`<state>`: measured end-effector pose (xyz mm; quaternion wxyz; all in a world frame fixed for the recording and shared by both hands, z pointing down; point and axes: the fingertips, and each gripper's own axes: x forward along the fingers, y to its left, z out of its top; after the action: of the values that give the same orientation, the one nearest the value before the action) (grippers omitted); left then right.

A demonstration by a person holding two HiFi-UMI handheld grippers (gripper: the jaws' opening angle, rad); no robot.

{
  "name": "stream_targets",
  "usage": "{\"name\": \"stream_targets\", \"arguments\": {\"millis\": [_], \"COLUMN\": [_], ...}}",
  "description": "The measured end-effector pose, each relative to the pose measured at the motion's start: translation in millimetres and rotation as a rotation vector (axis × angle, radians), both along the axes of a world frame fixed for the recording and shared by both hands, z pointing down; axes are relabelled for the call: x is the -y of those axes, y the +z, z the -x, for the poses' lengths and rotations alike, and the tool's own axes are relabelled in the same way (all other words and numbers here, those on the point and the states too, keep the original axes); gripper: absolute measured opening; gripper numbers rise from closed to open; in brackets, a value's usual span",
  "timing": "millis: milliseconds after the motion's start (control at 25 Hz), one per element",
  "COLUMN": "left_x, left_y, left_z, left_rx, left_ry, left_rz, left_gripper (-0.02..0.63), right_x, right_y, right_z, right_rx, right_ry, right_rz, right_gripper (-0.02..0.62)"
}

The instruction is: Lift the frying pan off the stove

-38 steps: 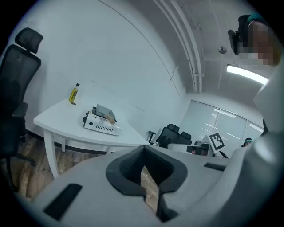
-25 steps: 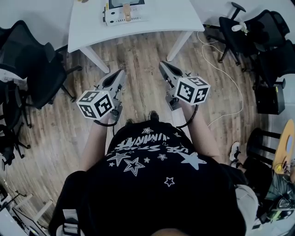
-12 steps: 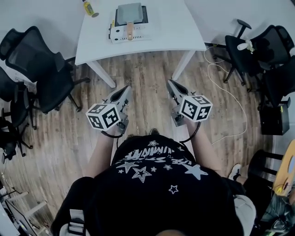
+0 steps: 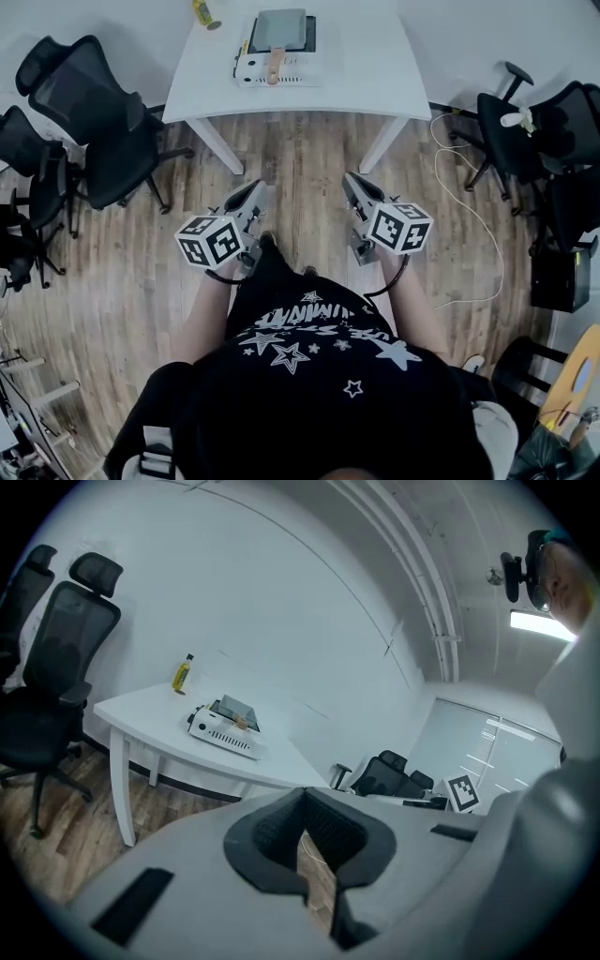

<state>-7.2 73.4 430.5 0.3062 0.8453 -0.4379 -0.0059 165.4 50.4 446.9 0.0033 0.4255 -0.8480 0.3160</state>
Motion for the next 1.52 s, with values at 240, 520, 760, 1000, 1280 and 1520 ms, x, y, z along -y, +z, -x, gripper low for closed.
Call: {"name": "stream_targets", "arguments": {"millis": [240, 520, 760, 1000, 1280, 1520], "left_x": [15, 68, 130, 193, 239, 269], "left_y": [6, 10, 12, 12, 18, 22], "left_z": [8, 18, 20, 33, 33, 23], "left_rx": [0.017, -0.023, -0.045, -0.072, -0.090, -0.145], "left_ry": [-0.005, 0.002, 0.039, 0.059, 0.168, 0.280], "left_rz": [0.012, 0.011, 0.021, 0.039, 0.084, 0.148], "left_gripper": [0.008, 0.008, 0.008, 0.008, 0.008, 0.103], "right_x": [23, 67, 127, 183, 233, 266], "right_y": [11, 20, 14, 15, 11, 11], "right_z": [17, 26, 26, 41, 56, 68], "right_rx": [0.042, 0.015, 0.010, 0.007, 0.002, -0.012], "right_ry": [-0.016, -0.008, 0.037, 0.061, 0.088, 0.114], "right_rz": [0.038, 0.060, 0.059, 0.075, 0.081, 0.095], "right_gripper": [0.008, 0.008, 0.008, 0.009, 0.008, 0.008]}}
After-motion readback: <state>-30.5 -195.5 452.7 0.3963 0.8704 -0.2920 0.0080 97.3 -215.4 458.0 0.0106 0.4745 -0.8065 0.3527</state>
